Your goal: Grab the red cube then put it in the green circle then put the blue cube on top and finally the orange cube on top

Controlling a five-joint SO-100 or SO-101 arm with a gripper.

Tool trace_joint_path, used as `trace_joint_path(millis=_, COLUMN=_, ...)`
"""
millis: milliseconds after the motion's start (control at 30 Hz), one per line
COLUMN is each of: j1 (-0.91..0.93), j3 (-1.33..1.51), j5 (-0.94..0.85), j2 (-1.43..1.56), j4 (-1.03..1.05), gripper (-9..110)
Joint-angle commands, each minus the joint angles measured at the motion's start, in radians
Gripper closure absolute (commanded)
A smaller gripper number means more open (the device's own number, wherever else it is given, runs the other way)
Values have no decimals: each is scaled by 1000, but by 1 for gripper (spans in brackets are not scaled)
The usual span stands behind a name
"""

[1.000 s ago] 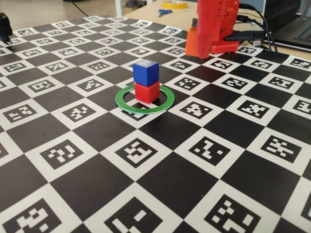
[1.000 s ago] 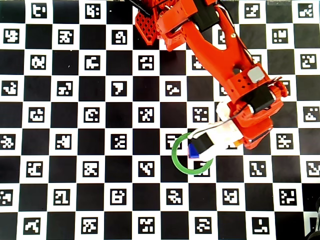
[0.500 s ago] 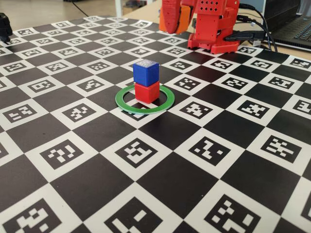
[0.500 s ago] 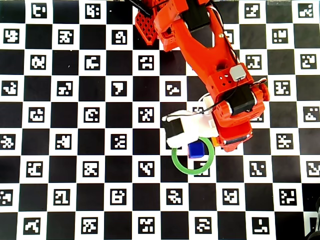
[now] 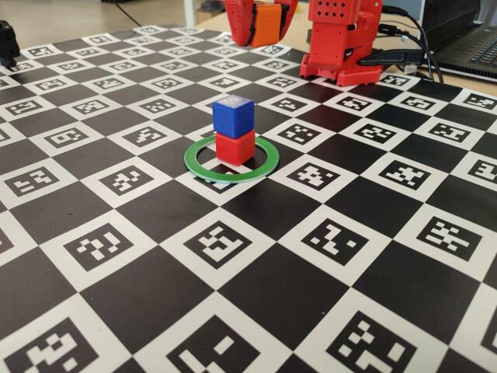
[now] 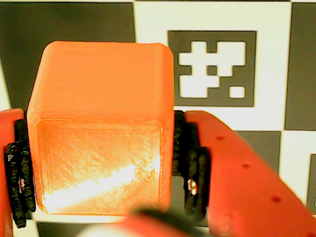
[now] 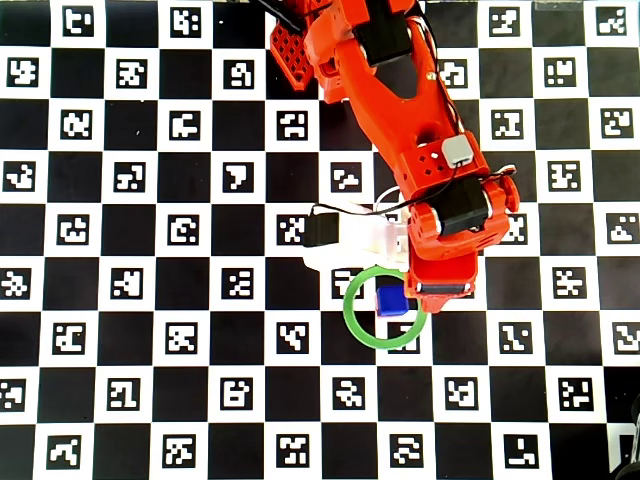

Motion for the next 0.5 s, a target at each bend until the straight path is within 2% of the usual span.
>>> trace_joint_path(millis=0, j1=18, j3=-35, j5=5, j2=77, j4=-25, gripper=105)
trace_joint_path(millis=467, j1=43, j3=114, j5=-20, j2=52, j4=-146, gripper=105)
